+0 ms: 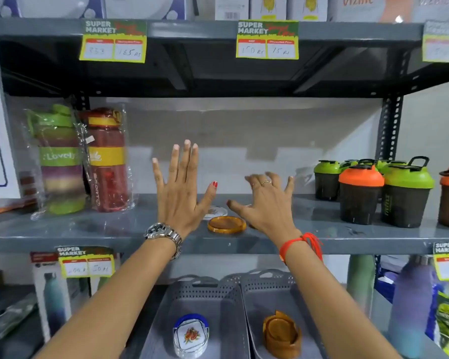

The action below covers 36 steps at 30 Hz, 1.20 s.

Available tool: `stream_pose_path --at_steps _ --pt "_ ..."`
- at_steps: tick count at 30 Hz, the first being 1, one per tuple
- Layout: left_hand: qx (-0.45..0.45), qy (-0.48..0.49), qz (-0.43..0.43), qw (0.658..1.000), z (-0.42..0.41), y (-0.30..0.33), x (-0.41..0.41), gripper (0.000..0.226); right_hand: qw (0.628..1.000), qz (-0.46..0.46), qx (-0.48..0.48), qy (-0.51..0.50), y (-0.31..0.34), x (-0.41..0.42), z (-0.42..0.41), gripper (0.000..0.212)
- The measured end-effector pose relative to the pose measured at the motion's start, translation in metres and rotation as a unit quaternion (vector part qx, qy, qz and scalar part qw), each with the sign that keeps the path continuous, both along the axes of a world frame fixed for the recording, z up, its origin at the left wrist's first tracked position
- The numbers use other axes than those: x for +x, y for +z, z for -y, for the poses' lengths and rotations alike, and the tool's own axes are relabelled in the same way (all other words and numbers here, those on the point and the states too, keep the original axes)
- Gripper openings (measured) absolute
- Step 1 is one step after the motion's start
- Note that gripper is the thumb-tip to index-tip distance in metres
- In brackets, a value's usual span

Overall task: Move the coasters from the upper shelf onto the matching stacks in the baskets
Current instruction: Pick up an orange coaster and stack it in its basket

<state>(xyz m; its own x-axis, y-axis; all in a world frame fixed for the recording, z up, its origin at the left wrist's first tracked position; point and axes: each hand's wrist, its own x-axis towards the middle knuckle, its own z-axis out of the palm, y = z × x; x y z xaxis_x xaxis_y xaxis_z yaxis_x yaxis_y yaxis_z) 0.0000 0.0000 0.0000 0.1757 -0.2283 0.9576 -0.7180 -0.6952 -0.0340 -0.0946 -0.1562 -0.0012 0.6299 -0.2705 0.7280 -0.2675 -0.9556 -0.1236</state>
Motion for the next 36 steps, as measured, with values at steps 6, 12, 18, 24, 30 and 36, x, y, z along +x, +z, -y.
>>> stream_pose_path --at_steps 6,12,18,24,30,36 --pt "-0.004 0.032 -0.044 0.998 -0.021 -0.050 0.006 0.074 0.989 -0.142 0.028 -0.017 -0.017 0.014 -0.010 0.088" --pt "0.012 0.067 -0.075 0.995 -0.029 -0.084 0.012 0.072 0.985 -0.153 0.074 -0.016 -0.025 0.023 -0.012 0.081" --pt "0.018 0.068 -0.086 0.994 -0.029 -0.094 0.014 0.069 0.997 -0.054 0.054 -0.015 -0.029 0.019 -0.023 0.076" --pt "0.015 0.058 -0.076 0.995 -0.027 -0.096 0.018 0.065 0.989 0.149 0.020 -0.011 -0.034 0.009 -0.041 0.096" --pt "0.012 0.056 -0.073 0.996 -0.027 -0.096 0.020 0.065 0.938 0.347 -0.009 0.025 -0.017 -0.011 -0.056 0.089" --pt "0.020 0.051 -0.085 0.995 -0.028 -0.096 0.019 0.066 0.897 0.434 -0.021 0.076 0.004 -0.044 -0.074 0.090"
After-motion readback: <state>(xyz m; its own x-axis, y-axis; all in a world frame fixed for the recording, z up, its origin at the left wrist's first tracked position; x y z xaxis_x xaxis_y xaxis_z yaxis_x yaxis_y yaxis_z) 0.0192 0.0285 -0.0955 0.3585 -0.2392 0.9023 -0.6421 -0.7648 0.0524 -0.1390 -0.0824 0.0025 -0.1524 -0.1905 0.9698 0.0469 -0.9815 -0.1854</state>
